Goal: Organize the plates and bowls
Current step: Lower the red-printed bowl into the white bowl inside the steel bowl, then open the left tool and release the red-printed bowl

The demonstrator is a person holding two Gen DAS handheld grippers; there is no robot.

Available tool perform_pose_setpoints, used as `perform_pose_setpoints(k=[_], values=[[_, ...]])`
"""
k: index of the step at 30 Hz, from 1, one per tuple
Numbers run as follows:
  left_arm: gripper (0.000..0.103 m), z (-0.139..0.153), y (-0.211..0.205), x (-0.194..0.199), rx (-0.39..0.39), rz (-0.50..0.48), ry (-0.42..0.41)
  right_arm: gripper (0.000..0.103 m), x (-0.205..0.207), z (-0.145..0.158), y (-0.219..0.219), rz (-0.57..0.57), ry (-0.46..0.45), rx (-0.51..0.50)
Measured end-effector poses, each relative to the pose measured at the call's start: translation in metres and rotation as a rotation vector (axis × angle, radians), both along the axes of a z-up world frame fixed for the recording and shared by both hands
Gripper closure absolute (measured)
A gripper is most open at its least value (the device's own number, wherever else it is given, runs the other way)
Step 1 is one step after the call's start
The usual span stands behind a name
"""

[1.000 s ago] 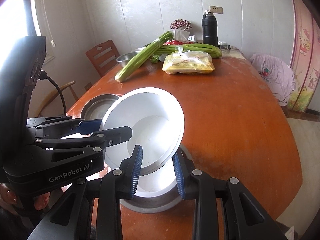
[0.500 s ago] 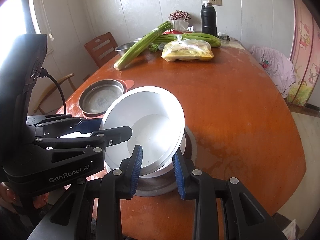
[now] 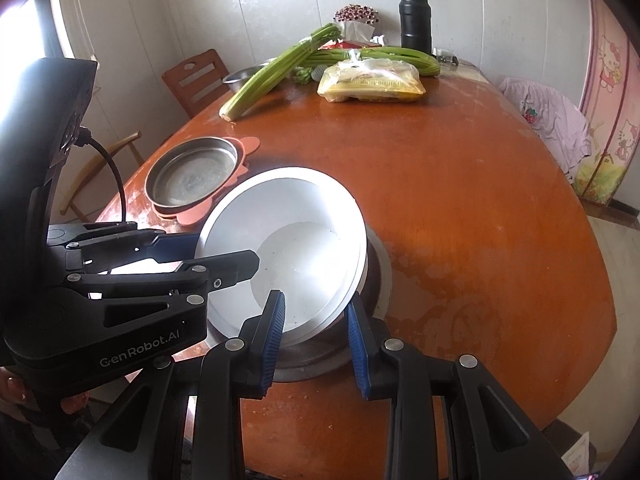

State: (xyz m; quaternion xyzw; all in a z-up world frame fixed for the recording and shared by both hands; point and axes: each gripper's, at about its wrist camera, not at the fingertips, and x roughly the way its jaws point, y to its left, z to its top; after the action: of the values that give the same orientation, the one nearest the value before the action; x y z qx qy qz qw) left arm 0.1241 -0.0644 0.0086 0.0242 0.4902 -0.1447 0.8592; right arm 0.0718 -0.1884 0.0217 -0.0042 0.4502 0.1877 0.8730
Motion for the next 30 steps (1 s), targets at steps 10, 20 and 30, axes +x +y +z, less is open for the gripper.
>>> perform_pose_setpoints(k=[10, 20, 30], values=[[0.070, -0.005, 0.000, 0.005, 0.019, 0.003, 0.005, 0.070, 0.005, -0.005, 0.003, -0.005, -0.008, -0.043], [0.065, 0.002, 0.003, 0.006, -0.004, 0.005, -0.016, 0.065, 0.007, -0.001, 0.001, -0.012, -0.036, -0.062], [0.047, 0.009, 0.011, 0.011, 0.000, 0.028, -0.035, 0.051, 0.019, 0.005, -0.009, -0.051, -0.028, -0.025]])
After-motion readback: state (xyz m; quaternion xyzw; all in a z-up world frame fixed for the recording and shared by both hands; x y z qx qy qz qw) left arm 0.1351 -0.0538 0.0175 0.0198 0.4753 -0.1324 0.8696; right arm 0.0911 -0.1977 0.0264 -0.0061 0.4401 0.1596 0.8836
